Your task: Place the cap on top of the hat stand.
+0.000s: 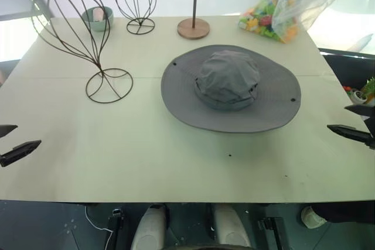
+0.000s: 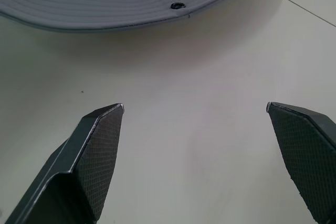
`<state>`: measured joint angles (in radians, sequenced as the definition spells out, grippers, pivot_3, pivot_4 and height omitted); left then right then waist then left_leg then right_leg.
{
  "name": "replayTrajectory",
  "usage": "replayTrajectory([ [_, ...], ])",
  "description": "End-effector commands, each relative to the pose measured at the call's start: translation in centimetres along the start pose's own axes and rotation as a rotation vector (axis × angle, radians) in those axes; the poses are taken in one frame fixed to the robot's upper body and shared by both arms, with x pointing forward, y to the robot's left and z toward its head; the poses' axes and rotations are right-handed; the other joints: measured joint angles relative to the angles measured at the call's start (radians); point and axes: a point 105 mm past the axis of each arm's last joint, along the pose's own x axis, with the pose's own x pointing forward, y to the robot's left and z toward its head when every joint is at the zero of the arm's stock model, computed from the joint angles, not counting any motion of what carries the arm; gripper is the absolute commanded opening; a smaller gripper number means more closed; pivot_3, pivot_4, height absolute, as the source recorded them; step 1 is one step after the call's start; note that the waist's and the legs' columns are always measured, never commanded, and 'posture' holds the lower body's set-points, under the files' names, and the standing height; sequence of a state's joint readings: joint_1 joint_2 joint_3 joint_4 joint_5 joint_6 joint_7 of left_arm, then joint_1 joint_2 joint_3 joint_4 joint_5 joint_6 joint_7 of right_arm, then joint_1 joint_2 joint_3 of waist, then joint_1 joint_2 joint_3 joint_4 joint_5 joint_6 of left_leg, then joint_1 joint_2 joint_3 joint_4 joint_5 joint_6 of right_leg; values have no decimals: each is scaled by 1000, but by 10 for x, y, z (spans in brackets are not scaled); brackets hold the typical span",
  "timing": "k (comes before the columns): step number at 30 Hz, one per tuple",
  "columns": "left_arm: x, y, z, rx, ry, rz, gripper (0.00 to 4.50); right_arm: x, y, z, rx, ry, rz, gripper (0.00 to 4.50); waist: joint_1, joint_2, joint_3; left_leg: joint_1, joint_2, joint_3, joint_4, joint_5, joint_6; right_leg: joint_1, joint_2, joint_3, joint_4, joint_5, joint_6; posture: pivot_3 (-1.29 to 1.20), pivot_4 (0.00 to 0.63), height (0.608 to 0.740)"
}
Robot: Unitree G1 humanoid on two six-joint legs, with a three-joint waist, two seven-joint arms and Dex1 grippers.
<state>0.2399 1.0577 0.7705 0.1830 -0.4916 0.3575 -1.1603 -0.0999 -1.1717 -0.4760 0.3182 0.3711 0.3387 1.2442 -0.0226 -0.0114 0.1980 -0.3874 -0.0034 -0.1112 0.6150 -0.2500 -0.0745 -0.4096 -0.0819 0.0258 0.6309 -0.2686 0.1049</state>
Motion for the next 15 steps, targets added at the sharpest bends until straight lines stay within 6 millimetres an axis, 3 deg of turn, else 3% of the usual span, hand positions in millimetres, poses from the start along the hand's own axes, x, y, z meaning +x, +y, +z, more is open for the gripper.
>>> replayTrajectory([
  [1,-5,2,9,44,-36,10,4500,-11,-11,9,-41,-12,-57,4471,0,0,0,0,0,0,0,0,0,0,0,0,0,0,0,0,150,740],
  [8,12,-6,24,28,-99,-40,4500,-15,-14,5,-45,-19,-78,4471,-1,0,0,1,0,0,1,0,0,0,0,0,1,0,0,0,150,740],
  [12,35,-42,44,0,-151,-227,4500,-25,-26,21,-96,-33,-154,4471,1,1,0,1,0,0,2,0,0,2,0,0,2,2,3,0,150,740],
  [15,44,-72,61,9,-166,-385,4500,-24,-13,43,-241,-44,-150,4471,1,1,0,1,0,0,3,0,0,2,0,0,2,3,3,0,150,740],
])
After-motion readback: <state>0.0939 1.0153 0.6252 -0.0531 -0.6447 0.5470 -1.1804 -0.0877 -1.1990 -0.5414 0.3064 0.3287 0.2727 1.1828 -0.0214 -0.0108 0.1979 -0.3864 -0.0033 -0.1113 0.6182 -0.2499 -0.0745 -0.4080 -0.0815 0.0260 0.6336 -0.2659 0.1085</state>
